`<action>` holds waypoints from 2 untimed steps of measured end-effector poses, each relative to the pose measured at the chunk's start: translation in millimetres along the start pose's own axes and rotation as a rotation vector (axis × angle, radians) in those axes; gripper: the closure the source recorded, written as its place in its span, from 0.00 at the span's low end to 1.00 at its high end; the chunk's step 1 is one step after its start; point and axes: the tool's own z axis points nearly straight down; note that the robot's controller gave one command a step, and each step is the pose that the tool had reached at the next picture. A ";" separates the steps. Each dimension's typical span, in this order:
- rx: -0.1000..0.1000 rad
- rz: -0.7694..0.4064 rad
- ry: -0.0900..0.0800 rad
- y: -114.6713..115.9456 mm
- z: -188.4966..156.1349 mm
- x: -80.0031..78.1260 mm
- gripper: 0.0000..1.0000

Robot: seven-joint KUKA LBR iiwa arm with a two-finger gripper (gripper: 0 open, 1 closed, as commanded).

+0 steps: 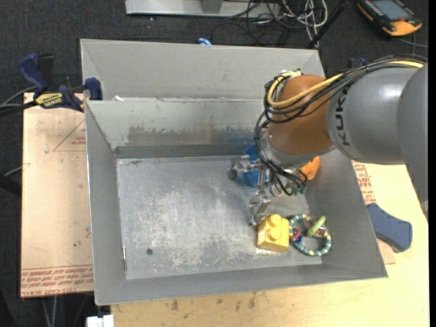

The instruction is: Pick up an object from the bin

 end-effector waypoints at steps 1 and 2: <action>0.000 0.000 0.000 0.0 0.2 0.2 0.00; -0.007 0.049 0.000 -53.0 -31.6 -24.7 0.00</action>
Offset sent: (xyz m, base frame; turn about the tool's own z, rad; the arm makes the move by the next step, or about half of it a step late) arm 0.0430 -0.0599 0.0366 0.0609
